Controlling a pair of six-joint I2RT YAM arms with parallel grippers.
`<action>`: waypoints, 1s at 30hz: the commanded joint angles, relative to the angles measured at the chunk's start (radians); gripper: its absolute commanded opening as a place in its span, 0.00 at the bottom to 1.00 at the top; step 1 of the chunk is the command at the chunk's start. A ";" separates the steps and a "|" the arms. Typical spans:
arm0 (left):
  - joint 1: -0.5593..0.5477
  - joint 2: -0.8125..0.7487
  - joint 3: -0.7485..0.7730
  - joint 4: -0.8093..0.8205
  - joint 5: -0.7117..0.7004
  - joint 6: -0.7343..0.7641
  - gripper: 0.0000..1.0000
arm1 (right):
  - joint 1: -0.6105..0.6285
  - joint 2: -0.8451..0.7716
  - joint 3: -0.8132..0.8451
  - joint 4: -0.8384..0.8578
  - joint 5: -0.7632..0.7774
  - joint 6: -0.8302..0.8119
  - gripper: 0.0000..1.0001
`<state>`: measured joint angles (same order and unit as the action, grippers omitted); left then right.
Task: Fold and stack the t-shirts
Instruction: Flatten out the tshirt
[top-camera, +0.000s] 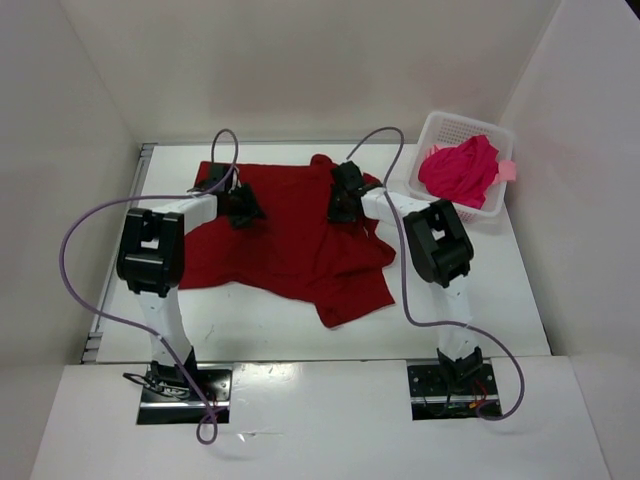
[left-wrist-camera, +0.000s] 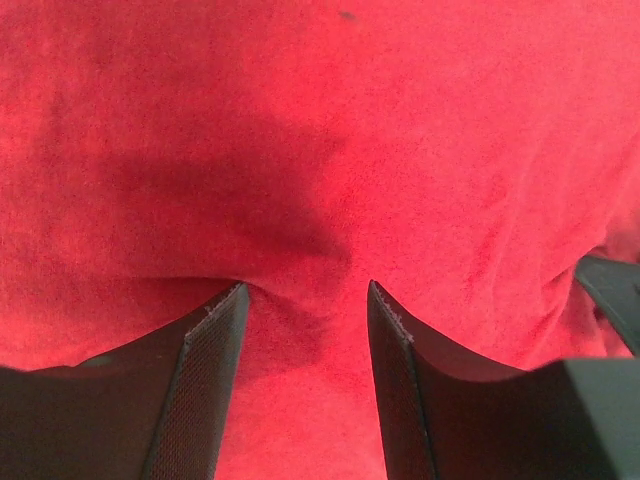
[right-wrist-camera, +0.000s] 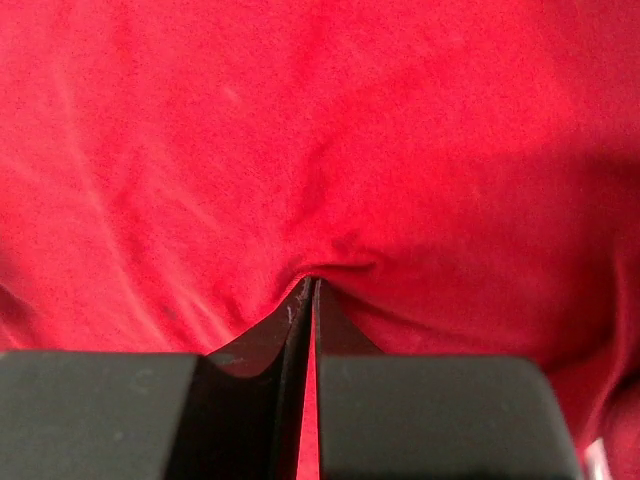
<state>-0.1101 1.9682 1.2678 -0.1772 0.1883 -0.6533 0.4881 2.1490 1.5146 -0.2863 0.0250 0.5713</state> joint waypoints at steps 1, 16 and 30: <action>0.021 0.118 0.086 0.007 -0.030 0.041 0.59 | -0.019 0.147 0.117 -0.051 0.059 -0.014 0.08; 0.128 -0.029 0.227 -0.009 -0.022 0.021 0.79 | -0.148 0.645 1.388 -0.588 -0.057 -0.097 0.13; 0.366 -0.459 -0.312 -0.041 -0.092 -0.109 0.47 | -0.080 -0.417 0.137 -0.151 -0.126 -0.131 0.20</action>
<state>0.2317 1.4681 1.0138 -0.2066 0.0898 -0.7136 0.4187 1.8515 1.8217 -0.5232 -0.0681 0.4473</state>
